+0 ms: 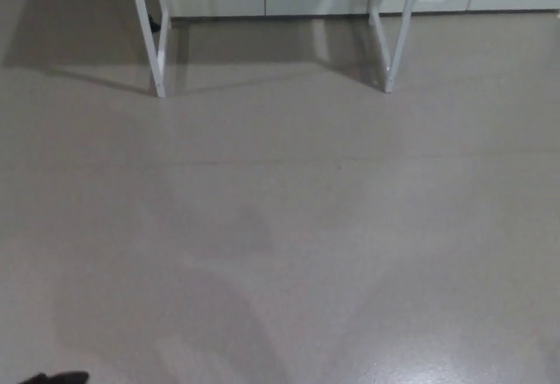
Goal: The robot walk towards a table in front and click the button on the base of the boilling pot using its left middle finger
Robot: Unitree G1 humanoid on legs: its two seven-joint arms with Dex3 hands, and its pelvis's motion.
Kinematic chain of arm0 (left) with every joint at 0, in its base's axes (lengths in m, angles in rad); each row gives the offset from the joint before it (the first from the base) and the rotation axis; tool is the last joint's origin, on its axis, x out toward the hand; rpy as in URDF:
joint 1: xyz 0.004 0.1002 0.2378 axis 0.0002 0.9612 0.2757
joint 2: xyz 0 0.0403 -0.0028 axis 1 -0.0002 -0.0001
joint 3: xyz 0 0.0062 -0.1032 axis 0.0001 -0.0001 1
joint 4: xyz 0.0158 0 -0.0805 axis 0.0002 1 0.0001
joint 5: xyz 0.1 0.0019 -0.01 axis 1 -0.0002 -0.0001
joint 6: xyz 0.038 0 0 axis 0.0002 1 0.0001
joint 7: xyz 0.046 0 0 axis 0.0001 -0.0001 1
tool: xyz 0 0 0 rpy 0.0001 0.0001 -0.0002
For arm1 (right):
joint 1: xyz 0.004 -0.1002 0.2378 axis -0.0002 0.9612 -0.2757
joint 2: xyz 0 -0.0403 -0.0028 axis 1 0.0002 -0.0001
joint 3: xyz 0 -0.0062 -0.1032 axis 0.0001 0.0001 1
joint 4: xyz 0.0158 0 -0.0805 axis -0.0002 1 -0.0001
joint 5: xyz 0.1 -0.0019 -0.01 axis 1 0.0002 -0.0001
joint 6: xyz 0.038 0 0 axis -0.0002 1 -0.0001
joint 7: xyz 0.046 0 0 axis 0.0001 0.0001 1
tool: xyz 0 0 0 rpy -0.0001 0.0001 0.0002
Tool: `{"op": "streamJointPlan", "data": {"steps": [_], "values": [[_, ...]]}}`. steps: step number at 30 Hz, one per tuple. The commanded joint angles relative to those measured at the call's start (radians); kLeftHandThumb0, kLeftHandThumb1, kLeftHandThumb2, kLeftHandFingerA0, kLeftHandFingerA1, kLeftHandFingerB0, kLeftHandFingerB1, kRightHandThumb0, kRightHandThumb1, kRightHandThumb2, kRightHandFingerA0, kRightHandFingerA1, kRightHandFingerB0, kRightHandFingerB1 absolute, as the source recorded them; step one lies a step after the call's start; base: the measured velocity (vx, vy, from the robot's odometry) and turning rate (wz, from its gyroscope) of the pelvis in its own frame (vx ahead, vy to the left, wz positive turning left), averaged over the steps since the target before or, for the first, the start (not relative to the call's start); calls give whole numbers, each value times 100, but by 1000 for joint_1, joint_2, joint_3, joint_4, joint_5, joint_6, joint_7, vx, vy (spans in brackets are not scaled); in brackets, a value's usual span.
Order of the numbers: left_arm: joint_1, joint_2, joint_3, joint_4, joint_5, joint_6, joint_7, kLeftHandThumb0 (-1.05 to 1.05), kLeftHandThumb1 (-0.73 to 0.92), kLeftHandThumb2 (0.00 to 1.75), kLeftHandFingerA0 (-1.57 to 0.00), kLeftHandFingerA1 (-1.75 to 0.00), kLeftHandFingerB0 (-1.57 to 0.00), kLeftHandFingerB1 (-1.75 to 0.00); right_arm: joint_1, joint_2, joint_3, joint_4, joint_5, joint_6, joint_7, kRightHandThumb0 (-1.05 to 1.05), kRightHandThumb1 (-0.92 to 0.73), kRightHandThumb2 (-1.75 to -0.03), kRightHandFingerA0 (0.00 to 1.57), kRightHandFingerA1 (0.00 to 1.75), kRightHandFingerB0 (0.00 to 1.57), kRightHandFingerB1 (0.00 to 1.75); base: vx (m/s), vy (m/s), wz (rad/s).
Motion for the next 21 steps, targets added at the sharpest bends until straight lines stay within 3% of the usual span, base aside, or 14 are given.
{"op": "streamJointPlan", "data": {"steps": [1,21], "values": [[-6,7,-7,-19,0,11,8,-52,44,75,-58,-52,-42,-46,-20,-13,-9,-1,14,2,9,-30,-67,-60,54,53,43,46,120,-5,2],[-13,25,-15,-22,8,10,2,-52,46,76,-61,-52,-41,-46,-30,-14,2,17,-12,0,-16,-28,-67,-59,55,53,43,45,128,-198,10]]}}
